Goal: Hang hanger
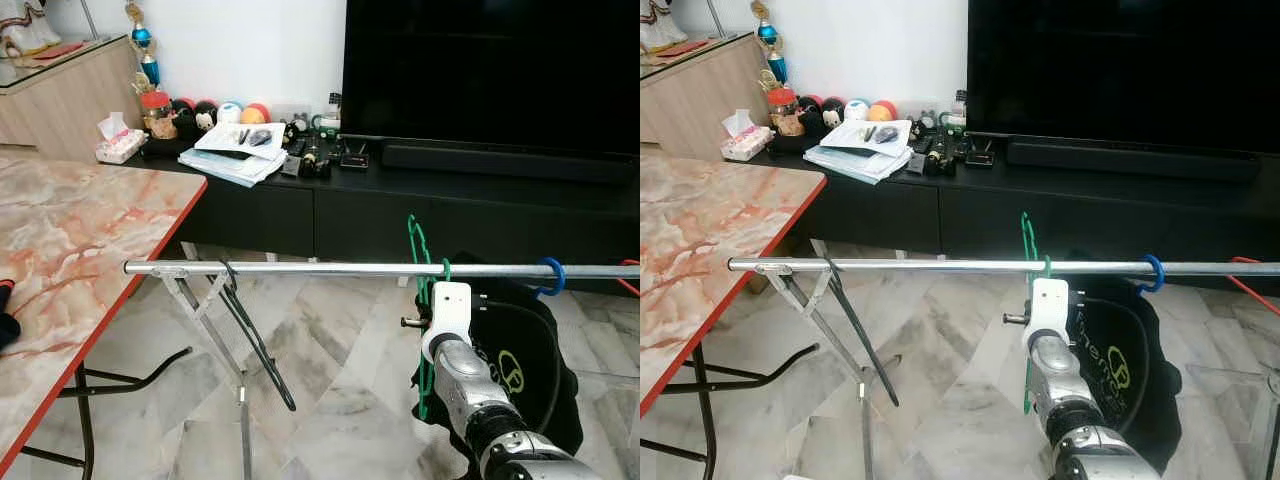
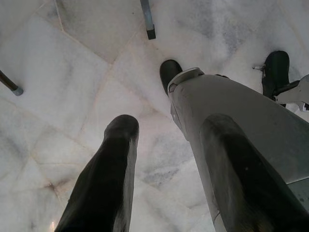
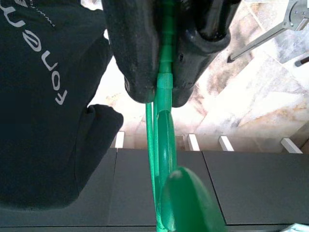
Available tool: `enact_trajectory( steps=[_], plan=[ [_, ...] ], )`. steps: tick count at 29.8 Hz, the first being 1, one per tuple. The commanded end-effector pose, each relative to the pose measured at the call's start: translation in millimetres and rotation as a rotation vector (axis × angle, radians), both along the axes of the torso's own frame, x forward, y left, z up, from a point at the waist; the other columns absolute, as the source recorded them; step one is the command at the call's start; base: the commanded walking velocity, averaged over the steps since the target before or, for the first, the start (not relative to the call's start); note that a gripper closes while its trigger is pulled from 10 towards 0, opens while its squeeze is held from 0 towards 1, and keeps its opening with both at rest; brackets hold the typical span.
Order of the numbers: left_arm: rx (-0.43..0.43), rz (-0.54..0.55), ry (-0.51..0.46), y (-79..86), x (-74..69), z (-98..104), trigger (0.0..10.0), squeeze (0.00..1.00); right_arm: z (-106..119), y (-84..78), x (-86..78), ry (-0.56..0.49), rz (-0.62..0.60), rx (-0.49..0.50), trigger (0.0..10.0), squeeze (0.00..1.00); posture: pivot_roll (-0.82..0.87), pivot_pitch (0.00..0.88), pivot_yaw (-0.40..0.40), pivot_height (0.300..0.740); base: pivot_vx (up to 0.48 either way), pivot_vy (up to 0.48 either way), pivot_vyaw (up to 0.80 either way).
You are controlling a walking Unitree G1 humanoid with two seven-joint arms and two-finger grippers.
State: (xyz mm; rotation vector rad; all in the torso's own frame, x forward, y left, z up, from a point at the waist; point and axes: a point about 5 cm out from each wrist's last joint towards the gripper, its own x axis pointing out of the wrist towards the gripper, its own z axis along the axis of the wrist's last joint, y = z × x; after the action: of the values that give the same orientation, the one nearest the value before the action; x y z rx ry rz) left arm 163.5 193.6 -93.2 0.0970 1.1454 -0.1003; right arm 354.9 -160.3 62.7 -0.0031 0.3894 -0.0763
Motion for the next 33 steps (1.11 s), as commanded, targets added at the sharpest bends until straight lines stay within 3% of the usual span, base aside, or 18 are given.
enact_trajectory(
  steps=[1, 13, 16, 17, 19, 31, 33],
  plan=[
    [0.01, -0.014, 0.028, 0.3, -5.8, -2, 10.0, 0.0, -19, 2.7, -12.3, 0.064, 0.004, 0.024, 10.0, 0.92, -0.04, 0.042, 0.045, 0.74, 0.0, 0.0, 0.0],
    [0.015, -0.019, 0.026, 1.2, -5.9, -2, 10.0, 0.0, -11, -1.4, -11.9, -0.05, 0.015, -0.043, 10.0, 0.84, -0.05, 0.045, 0.049, 0.74, 0.0, 0.0, 0.0],
    [0.02, -0.02, 0.025, 1.6, -5.8, -2, 10.0, 0.0, -11, -1.7, -15.1, -0.091, 0.008, -0.029, 10.0, 0.13, -0.04, 0.047, 0.049, 0.74, 0.0, 0.0, 0.0],
    [0.02, -0.02, 0.025, 1.6, -5.8, -2, 10.0, 0.0, -11, -1.7, -15.1, -0.091, 0.008, -0.029, 10.0, 0.13, -0.04, 0.047, 0.049, 0.74, 0.0, 0.0, 0.0],
    [0.02, -0.02, 0.025, 1.7, -5.8, -2, 10.0, 0.0, -12, -1.6, -16.8, -0.106, 0.014, -0.032, 10.0, 0.0, -0.04, 0.048, 0.048, 0.74, 0.0, 0.0, 0.0],
    [0.02, -0.023, 0.026, 1.6, -6.0, -2, 10.0, 0.0, -12, -6.0, -35.9, -0.259, 0.032, -0.068, 10.0, 0.0, -0.05, 0.046, 0.043, 0.74, 0.0, 0.0, 0.0],
    [0.02, -0.023, 0.026, 1.4, -6.1, -2, 10.0, 0.0, -11, -6.3, -46.7, -0.319, 0.038, -0.075, 10.0, 0.0, -0.05, 0.045, 0.041, 0.74, 0.0, 0.0, 0.0]
  ],
)
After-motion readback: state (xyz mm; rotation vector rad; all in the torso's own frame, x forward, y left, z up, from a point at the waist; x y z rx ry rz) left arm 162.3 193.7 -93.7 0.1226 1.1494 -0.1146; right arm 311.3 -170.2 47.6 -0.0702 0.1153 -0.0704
